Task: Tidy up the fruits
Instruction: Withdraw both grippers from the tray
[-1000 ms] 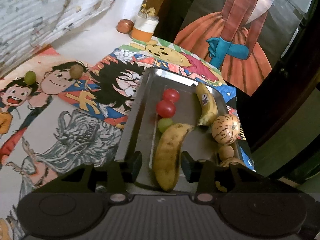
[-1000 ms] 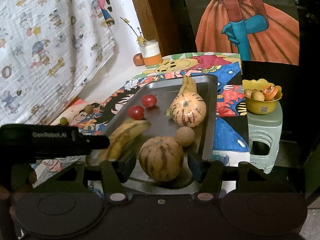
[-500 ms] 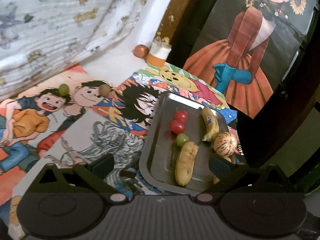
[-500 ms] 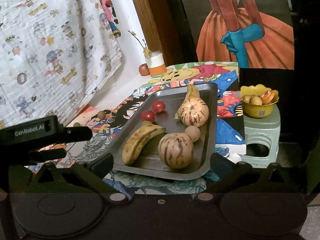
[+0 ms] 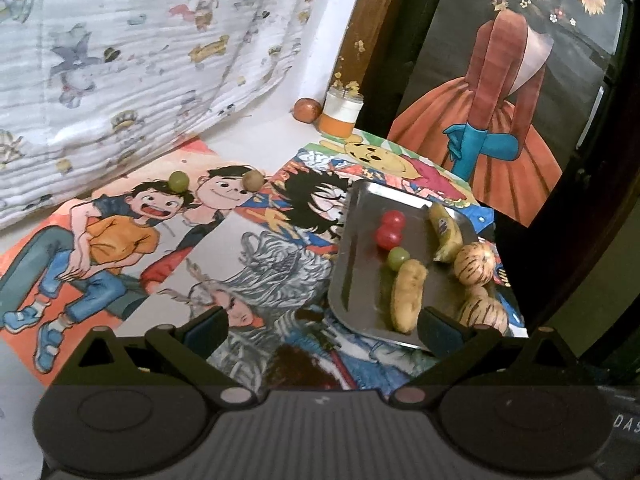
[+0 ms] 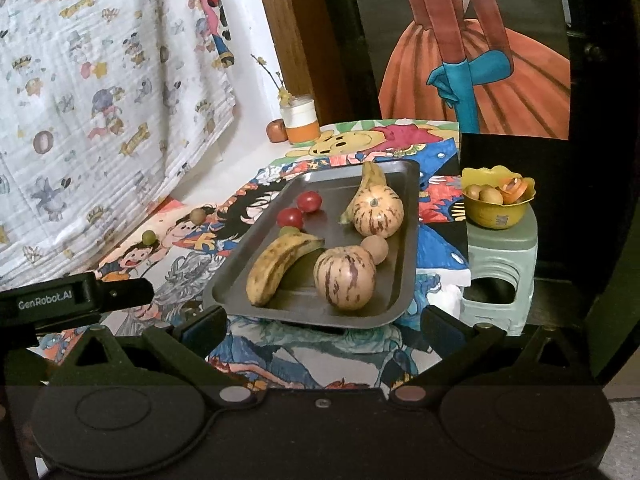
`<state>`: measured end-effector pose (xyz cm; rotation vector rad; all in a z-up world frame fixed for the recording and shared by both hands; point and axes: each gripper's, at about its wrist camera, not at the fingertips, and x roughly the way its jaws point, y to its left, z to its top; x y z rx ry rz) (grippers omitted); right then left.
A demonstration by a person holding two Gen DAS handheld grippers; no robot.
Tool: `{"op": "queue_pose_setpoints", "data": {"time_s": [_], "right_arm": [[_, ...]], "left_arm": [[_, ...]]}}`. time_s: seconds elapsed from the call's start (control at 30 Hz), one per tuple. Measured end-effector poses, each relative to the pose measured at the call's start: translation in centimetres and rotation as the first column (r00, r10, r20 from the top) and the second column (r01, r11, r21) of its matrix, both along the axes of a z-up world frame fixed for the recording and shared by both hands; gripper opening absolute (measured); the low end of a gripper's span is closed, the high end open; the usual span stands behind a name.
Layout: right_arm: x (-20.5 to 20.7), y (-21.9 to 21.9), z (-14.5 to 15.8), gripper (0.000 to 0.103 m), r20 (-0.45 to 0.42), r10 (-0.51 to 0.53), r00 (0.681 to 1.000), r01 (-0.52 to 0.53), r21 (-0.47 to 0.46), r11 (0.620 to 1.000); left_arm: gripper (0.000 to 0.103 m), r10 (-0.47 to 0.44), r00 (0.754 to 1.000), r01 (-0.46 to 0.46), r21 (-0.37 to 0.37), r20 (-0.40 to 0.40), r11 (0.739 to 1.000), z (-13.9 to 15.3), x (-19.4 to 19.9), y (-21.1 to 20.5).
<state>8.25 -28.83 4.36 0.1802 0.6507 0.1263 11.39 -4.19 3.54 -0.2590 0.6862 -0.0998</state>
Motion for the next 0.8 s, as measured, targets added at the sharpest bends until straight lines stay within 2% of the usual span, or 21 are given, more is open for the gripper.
{"op": "queue_pose_setpoints", "data": {"time_s": [0.13,0.3,0.53,0.8], "right_arm": [[-0.3,0.6,-0.1,0.102,-0.025,0.007,1.000,-0.007,-0.018,1.000],[-0.2,1.4,-0.7,0.102,-0.069,0.018,0.997,-0.020,-0.037,0.999],[0.6,3.4,-1.3,0.102,-0.117,0.061,0.991,-0.071,-0.086,0.994],[2.0,6.7,-1.0,0.102,-0.118,0.154,0.981,-0.174,-0.181,0.968]], "left_arm": [[0.103,0.023,1.000,-0.023,0.021,-0.016,1.000,-0.4,-0.7,0.8],[0.103,0.093,0.994,-0.087,0.100,-0.051,0.991,-1.2,-1.3,2.6],[0.103,0.170,0.982,-0.160,0.126,-0.075,0.979,-1.5,-1.8,5.4],[0.103,0.191,0.978,-0.180,0.124,-0.083,0.976,-1.7,-1.6,7.0]]}}
